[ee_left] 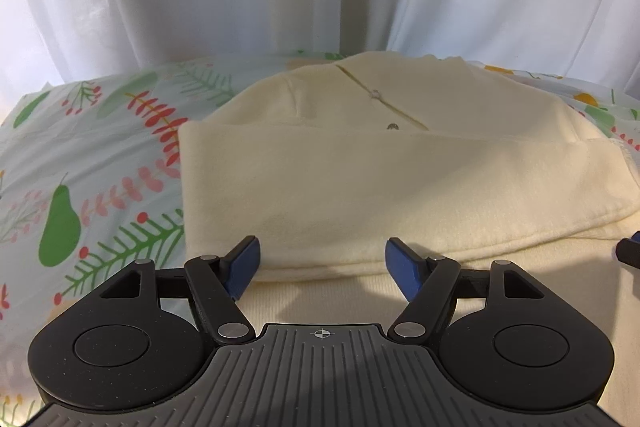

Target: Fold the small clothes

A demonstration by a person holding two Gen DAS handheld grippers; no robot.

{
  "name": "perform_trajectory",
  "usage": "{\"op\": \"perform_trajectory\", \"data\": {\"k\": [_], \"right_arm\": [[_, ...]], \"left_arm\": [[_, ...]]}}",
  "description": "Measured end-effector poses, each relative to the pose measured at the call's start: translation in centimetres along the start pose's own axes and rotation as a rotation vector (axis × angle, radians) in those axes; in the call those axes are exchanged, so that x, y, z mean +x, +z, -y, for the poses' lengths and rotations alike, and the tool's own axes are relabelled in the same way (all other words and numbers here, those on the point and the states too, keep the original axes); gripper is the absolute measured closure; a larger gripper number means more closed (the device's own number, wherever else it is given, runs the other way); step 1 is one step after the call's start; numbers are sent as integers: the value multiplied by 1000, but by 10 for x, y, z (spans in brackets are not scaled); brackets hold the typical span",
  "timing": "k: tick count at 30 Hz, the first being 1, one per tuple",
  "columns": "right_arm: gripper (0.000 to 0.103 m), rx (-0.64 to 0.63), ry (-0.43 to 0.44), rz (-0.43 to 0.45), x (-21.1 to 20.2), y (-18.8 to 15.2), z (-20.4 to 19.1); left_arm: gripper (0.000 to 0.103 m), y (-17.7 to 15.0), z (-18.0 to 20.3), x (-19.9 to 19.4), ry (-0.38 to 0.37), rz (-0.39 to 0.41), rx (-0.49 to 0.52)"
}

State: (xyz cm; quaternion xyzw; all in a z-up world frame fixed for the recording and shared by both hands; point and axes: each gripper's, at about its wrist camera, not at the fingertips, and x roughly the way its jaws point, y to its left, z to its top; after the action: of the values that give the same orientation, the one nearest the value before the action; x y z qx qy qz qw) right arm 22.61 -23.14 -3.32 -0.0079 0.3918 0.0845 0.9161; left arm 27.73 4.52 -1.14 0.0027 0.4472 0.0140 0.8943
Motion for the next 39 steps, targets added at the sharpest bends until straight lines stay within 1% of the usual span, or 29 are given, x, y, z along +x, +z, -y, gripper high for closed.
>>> {"op": "perform_trajectory", "data": {"k": [1,3,4,5,7,8,10,13,16,17,19,21,22,23,25,26,27,28,29,30,31,32,33,35,37,39], "right_arm": [[75,-5,42,21,-15,-8,1],[71,2,128,36,-38,-21,6],[68,10,202,38,-53,-30,8],[66,15,276,19,-67,-41,8],[55,21,367,-50,-93,-65,9],[54,25,383,-80,-104,-76,11],[54,67,360,-126,-126,-101,19],[54,207,300,-178,-146,-133,43],[54,283,225,-180,-160,-156,59],[54,303,216,-187,-162,-161,63],[55,337,234,-201,-162,-171,71],[57,371,264,-228,-158,-177,76],[61,388,287,-235,-157,-180,77],[62,397,300,-241,-156,-182,77],[67,406,308,-243,-156,-186,77],[69,406,312,-249,-156,-185,78],[73,409,315,-256,-155,-185,79],[78,415,318,-263,-154,-185,79],[79,426,334,-273,-154,-185,80],[81,432,351,-283,-153,-186,81],[84,430,362,-295,-151,-186,80],[85,427,369,-303,-150,-187,79],[87,426,377,-309,-149,-187,78],[93,432,391,-315,-146,-188,76],[97,442,407,-307,-146,-187,76],[97,437,421,-277,-148,-182,76]], "left_arm": [[28,-4,-1,-8,-12,1,1],[28,-14,-4,-25,-42,-2,-9],[28,-22,-7,-38,-69,-6,-24],[27,-29,-10,-49,-97,-7,-38],[22,-51,-19,-75,-157,-9,-72],[21,-63,-24,-86,-182,-17,-80],[21,-87,-34,-103,-195,-50,-101],[21,-119,-52,-119,-167,-122,-146],[22,-146,-70,-130,-141,-190,-210],[23,-151,-74,-132,-148,-203,-221],[28,-161,-81,-133,-159,-230,-236],[36,-170,-87,-134,-157,-262,-258],[39,-176,-91,-135,-168,-278,-278],[42,-181,-94,-135,-182,-291,-296],[46,-185,-96,-138,-194,-283,-306],[50,-188,-98,-140,-212,-294,-313],[56,-190,-99,-141,-221,-299,-320],[58,-191,-100,-141,-232,-306,-323],[62,-193,-100,-142,-247,-315,-320],[68,-194,-99,-143,-255,-325,-318],[71,-196,-100,-143,-270,-334,-322],[76,-198,-101,-142,-292,-345,-331],[83,-200,-102,-141,-313,-357,-341],[92,-203,-102,-139,-326,-359,-343],[94,-203,-101,-140,-327,-349,-335],[94,-198,-101,-144,-355,-311,-334]]}}
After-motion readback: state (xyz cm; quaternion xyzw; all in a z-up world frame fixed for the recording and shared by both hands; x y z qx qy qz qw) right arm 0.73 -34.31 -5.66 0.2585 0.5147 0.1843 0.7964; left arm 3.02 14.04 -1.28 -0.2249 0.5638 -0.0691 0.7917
